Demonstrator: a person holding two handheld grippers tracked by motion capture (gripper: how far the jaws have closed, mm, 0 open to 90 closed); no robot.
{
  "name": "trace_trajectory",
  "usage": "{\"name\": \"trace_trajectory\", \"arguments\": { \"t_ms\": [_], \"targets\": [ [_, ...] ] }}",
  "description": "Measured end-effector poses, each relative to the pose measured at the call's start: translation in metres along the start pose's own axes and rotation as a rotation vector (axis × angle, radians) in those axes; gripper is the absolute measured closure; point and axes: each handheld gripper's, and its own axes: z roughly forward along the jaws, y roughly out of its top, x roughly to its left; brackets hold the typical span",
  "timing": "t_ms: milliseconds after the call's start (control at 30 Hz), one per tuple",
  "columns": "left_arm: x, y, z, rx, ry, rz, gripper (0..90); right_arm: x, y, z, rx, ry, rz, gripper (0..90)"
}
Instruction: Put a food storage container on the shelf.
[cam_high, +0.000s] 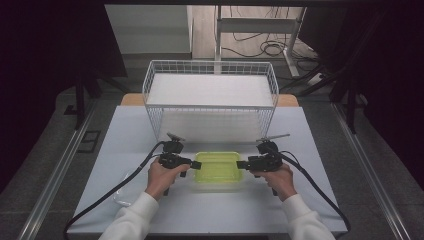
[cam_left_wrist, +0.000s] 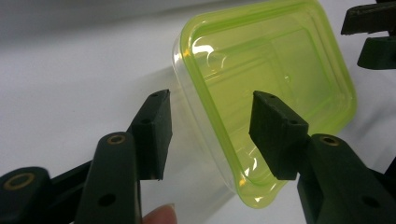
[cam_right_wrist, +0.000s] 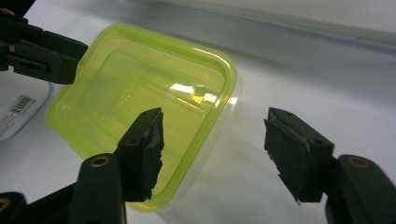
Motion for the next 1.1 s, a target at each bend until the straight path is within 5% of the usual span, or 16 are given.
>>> {"name": "trace_trajectory", "arguments": {
  "t_ms": [300, 467, 700, 833, 1100],
  "targets": [
    [0.003, 0.0, 0.005, 0.013, -0.032, -0.023, 52.8, -0.012, -0.005, 0.013, 0.029, 0.07, 0.113, 51.4],
    [0.005, -0.001, 0.009, 0.032, -0.048, -0.019, 58.8, -0.011, -0.006, 0.015, 0.042, 0.107, 0.124, 61.6],
    [0.005, -0.001, 0.009, 0.035, -0.072, -0.052, 65.3, -0.02, -0.01, 0.019, 0.054, 0.214, 0.228, 71.0],
    [0.01, -0.002, 0.008, 0.034, -0.115, -0.078, 67.9, -0.02, -0.01, 0.018, 0.049, 0.213, 0.242, 73.0],
    [0.008, -0.006, 0.006, 0.018, -0.136, -0.056, 71.4, -0.019, -0.01, 0.009, 0.018, 0.217, 0.229, 77.0]
  ]
}}
